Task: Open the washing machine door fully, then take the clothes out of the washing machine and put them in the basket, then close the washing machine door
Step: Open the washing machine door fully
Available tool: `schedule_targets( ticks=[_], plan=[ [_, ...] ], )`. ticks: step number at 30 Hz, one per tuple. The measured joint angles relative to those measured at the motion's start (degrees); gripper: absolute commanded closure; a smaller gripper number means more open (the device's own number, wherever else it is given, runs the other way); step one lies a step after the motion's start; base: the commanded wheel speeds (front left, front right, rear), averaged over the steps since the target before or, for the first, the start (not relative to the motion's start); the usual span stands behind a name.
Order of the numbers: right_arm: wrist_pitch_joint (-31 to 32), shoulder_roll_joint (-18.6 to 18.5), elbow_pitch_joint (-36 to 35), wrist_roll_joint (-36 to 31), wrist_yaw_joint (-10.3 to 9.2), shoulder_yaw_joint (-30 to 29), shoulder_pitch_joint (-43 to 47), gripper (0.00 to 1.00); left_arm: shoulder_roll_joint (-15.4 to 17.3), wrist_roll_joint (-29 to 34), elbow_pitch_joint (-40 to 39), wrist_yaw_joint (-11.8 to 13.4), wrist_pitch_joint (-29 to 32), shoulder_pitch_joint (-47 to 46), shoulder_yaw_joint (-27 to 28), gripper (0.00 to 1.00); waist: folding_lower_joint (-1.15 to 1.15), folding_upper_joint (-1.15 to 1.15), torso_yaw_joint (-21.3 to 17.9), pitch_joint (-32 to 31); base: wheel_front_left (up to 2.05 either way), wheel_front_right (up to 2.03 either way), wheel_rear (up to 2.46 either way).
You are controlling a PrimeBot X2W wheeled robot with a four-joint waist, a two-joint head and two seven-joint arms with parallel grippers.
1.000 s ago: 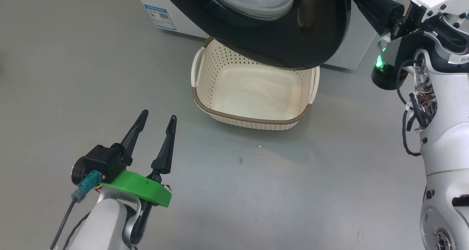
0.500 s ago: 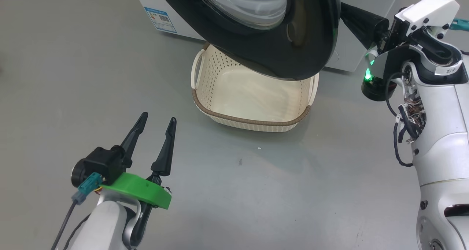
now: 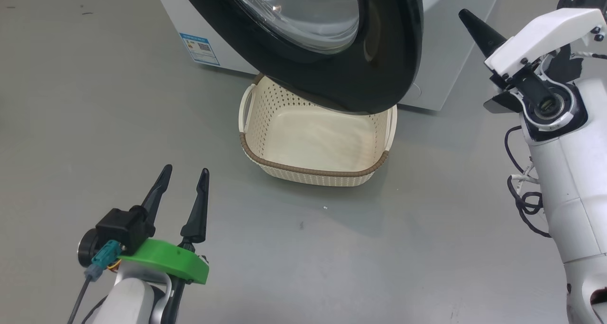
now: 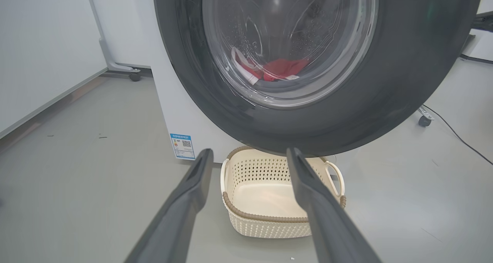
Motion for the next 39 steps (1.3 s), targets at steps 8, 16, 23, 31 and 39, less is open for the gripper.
schedule_targets(
  ticks=[8,16,23,31,39],
  plan=[
    [-8.29,-1.94,-3.19,-10.92,1.48,5.67,3.46,1.0,0.0,0.01,0.0,0.0,0.0,1.12,1.47,0.0,0.0,0.0,-2.18,-2.03,0.0,0.0,0.0],
    [-17.55,-2.44,-5.23,-19.18,1.79,10.53,11.21,1.0,0.6,1.66,-0.47,0.0,0.0,1.99,4.03,0.0,0.0,0.0,-4.97,-4.87,0.0,0.0,0.0],
    [-23.8,-0.99,-6.64,-21.97,2.13,12.55,19.01,1.0,1.66,2.77,-1.57,0.0,0.0,3.63,6.8,0.0,0.0,0.0,-7.78,-7.17,0.0,0.0,0.0],
    [-30.66,-1.57,-7.65,-26.4,-0.47,12.79,24.59,1.0,1.49,3.23,-2.21,0.0,0.0,5.24,7.66,0.0,0.0,0.0,-10.83,-8.68,0.0,0.0,0.0],
    [-34.84,-2.76,-8.94,-30.28,-2.94,12.94,27.02,0.0,0.56,3.19,-2.24,0.0,0.0,5.84,7.27,0.0,0.0,0.0,-11.85,-9.06,0.0,0.0,0.0]
  ],
)
